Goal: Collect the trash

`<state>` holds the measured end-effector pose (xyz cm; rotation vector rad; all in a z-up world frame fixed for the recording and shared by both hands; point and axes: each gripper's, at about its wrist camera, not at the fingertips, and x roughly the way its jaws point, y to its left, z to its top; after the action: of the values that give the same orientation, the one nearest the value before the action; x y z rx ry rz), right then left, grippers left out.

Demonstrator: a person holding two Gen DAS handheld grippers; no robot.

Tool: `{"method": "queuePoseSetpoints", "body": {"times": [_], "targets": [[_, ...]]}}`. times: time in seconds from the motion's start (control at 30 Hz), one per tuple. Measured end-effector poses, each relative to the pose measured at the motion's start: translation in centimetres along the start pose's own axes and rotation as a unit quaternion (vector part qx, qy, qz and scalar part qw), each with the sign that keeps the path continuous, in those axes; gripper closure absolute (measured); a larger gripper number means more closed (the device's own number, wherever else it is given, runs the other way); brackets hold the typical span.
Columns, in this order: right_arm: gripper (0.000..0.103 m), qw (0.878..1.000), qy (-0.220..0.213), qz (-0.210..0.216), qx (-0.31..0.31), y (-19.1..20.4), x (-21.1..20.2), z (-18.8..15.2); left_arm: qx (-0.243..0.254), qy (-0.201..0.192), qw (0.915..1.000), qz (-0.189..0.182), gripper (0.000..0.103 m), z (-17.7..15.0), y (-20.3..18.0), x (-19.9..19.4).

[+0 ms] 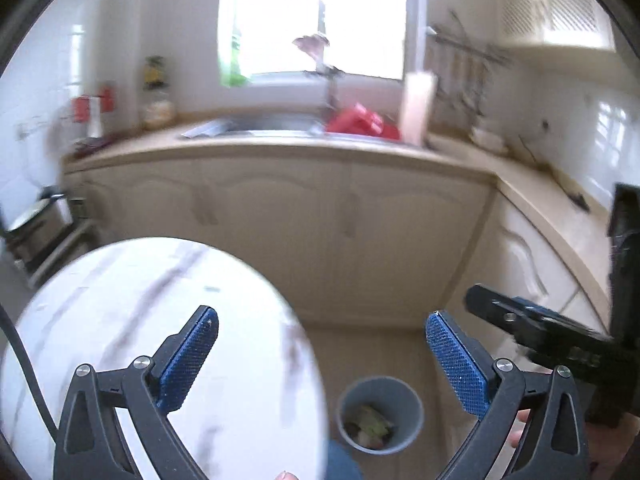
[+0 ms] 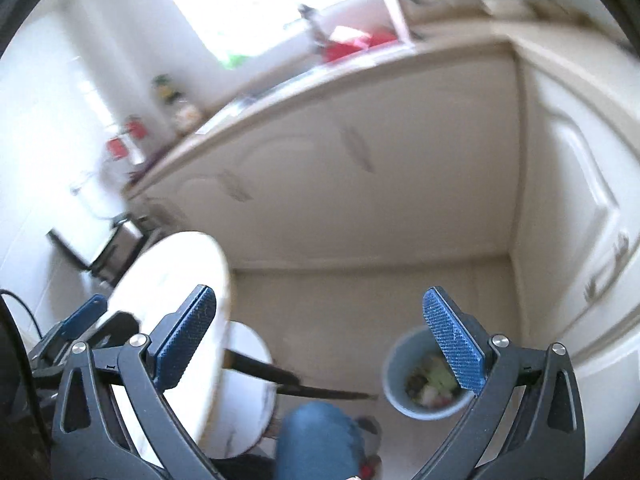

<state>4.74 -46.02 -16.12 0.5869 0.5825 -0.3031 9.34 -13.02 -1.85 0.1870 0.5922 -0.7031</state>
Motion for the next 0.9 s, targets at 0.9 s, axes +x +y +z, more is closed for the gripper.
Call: {"method": "queuePoseSetpoints", "body": {"times": [0.9], "targets": [[0.000, 0.946, -0.139, 0.071, -0.285, 33.7, -11.9, -10.2, -0.111, -0.167, 0.9397, 0.277, 0.001, -15.4, 2.4, -31.7]]}}
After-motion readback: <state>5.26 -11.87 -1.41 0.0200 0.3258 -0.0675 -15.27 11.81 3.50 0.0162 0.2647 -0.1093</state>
